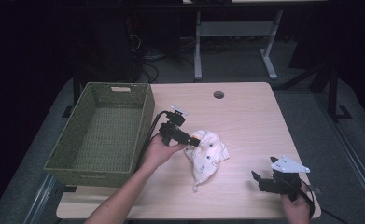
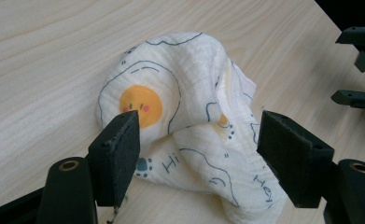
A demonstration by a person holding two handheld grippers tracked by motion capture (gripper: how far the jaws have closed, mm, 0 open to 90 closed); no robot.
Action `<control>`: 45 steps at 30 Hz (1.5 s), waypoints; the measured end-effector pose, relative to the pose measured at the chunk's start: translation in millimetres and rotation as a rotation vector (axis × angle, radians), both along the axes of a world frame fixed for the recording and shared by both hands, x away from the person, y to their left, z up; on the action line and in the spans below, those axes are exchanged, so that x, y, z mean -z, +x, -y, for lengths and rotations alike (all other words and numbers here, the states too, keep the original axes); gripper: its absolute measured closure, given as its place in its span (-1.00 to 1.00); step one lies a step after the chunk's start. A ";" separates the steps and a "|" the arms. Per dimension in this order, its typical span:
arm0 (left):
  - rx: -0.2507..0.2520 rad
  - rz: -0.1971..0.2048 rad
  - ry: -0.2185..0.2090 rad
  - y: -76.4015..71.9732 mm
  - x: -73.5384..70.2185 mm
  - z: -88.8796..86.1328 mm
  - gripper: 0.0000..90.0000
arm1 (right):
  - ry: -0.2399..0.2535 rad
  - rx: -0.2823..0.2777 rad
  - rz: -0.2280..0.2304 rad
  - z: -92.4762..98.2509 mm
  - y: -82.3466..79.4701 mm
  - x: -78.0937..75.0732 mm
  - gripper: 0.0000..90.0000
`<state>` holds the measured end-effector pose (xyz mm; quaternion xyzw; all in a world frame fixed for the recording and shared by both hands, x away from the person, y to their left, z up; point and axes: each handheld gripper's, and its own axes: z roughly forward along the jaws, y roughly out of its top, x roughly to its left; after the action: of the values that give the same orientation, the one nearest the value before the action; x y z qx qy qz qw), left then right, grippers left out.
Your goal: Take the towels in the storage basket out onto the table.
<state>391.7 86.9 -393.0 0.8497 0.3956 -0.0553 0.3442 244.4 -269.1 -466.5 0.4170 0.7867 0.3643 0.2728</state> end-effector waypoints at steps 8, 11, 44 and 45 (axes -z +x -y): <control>0.004 0.031 -0.009 -10.5 -0.8 -5.2 -0.42 | -0.001 0.003 -0.008 -0.4 -0.1 0.4 -0.71; 0.004 0.034 -0.007 -13.6 -0.5 -7.0 -0.43 | -0.002 0.001 -0.008 -0.7 -0.1 0.4 -0.71; 0.018 0.056 -0.032 -61.1 16.8 -35.4 -0.53 | -0.011 0.001 -0.006 -1.1 -0.9 0.9 -0.71; 0.020 0.058 -0.039 -62.9 17.4 -35.7 -0.53 | -0.011 0.001 -0.006 -1.1 -0.9 1.0 -0.71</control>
<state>328.8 122.6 -410.4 0.8480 0.3756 -0.0419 0.3716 243.4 -267.9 -467.5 0.4171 0.7893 0.3587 0.2728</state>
